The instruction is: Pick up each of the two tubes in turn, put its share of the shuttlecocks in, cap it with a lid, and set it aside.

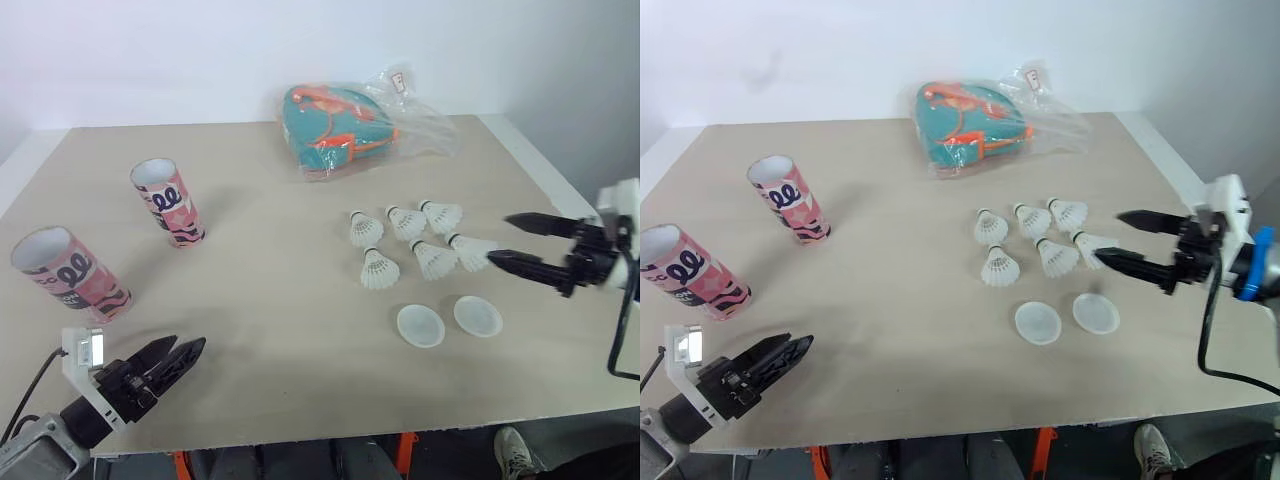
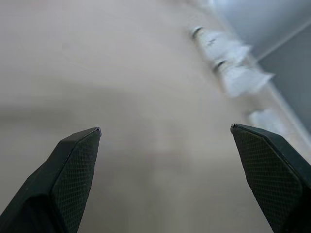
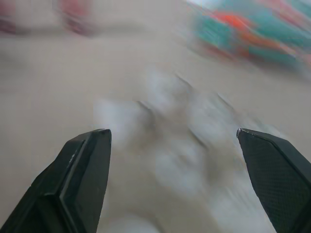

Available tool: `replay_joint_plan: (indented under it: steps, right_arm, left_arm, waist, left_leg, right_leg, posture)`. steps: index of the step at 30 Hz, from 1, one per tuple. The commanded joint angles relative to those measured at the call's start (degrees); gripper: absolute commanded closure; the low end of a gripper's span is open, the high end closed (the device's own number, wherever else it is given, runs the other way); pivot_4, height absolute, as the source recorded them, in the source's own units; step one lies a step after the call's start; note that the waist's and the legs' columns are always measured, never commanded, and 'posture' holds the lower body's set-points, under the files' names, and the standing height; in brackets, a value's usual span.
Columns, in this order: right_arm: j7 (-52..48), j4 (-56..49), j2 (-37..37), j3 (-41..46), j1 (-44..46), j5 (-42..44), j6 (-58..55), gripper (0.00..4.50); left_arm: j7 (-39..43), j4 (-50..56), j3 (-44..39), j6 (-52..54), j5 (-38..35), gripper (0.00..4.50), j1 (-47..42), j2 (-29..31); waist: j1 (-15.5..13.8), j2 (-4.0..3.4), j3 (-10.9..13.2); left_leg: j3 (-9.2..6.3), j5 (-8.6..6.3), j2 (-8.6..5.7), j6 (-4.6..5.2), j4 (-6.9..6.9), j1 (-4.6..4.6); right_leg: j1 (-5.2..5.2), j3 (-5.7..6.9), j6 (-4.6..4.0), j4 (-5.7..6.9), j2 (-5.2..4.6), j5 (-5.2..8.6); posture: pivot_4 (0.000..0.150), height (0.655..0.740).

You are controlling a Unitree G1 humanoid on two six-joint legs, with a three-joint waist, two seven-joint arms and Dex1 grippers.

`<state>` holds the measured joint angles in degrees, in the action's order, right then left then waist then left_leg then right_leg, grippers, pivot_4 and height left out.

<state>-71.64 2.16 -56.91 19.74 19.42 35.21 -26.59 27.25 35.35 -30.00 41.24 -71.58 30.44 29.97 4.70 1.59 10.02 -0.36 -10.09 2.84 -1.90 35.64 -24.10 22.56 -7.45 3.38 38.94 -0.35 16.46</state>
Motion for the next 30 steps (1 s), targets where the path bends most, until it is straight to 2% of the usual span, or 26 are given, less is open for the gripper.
replay_joint_plan:
  steps: [1,4,10,14,18,25,27,30]
  right_arm:
    - [2.2,-13.6,7.5,-10.3,4.6,5.5,-5.9,0.07]
    - [2.8,-15.8,11.9,-15.8,8.3,4.6,-6.5,0.07]
    - [3.5,-10.1,20.2,-21.0,17.7,3.3,-6.2,0.07]
    - [5.2,-6.7,25.5,-23.7,19.8,0.5,-4.4,0.07]
    - [6.6,-5.7,29.5,-25.5,19.9,-1.5,-2.8,0.07]
    - [9.7,-4.3,33.5,-27.7,18.8,-6.6,1.6,0.07]
    - [10.0,-4.9,34.2,-28.4,17.9,-7.2,2.2,0.07]
    - [10.6,-7.1,35.0,-28.8,16.1,-7.2,2.2,0.07]
  left_arm:
    - [-0.8,2.0,-2.4,-2.8,-2.6,0.0,2.0,-2.5]
    - [-1.2,4.4,-2.8,-5.3,-1.9,0.0,4.2,-5.0]
    - [-2.2,8.3,-3.8,-15.8,6.3,0.0,10.0,-14.5]
    - [-1.3,8.0,-2.6,-22.2,12.3,0.0,15.1,-21.6]
    - [-4.8,5.4,-3.5,-28.6,18.4,0.0,14.5,-26.6]
    - [-10.7,-0.3,-5.1,-32.4,20.0,0.0,8.0,-26.8]
    - [-12.2,-2.1,-5.5,-32.7,21.2,0.0,4.7,-25.0]
    - [-14.1,-7.2,-4.9,-32.6,28.8,0.0,-0.4,-19.9]
  waist:
    - [-0.2,0.07,0.0]
    - [-0.2,0.17,0.1]
    - [-0.5,0.44,0.1]
    - [-0.3,0.61,0.0]
    - [-0.4,0.61,0.0]
    - [-0.3,0.65,0.0]
    - [-0.3,0.66,0.0]
    - [-0.4,0.67,0.0]
  left_leg:
    - [-0.03,-0.01,0.01,-0.01,-0.01,-0.07]
    - [0.03,-0.08,0.05,-0.13,0.0,-0.23]
    - [-0.01,-0.08,-0.04,-0.14,0.05,-0.56]
    - [-0.01,-0.09,-0.01,-0.15,0.02,-0.56]
    - [-0.02,-0.09,0.01,-0.15,0.03,-0.63]
    - [-0.01,-0.09,0.05,-0.15,0.09,-0.63]
    - [-0.01,-0.09,0.08,-0.15,0.09,-0.63]
    - [-0.08,-0.09,0.07,-0.15,0.07,-0.63]
  right_leg:
    - [0.03,0.01,0.01,0.0,0.01,0.03]
    - [0.23,0.0,-0.02,-0.01,0.01,0.01]
    - [0.51,-0.01,-0.13,-0.03,-0.03,-0.07]
    - [0.54,0.01,-0.18,-0.03,0.0,-0.04]
    - [0.65,0.04,-0.13,-0.02,0.03,-0.01]
    - [0.65,0.04,-0.06,-0.01,0.08,-0.01]
    - [0.64,0.04,-0.06,-0.01,0.1,-0.03]
    - [0.62,0.05,-0.06,0.04,0.15,-0.05]
  posture:
    - [0.15,0.7387]
    - [0.15,0.7387]
    - [0.15,0.7387]
    - [0.15,0.7387]
    - [0.15,0.7387]
    - [0.15,0.7387]
    - [0.15,0.7387]
    - [0.15,0.7387]
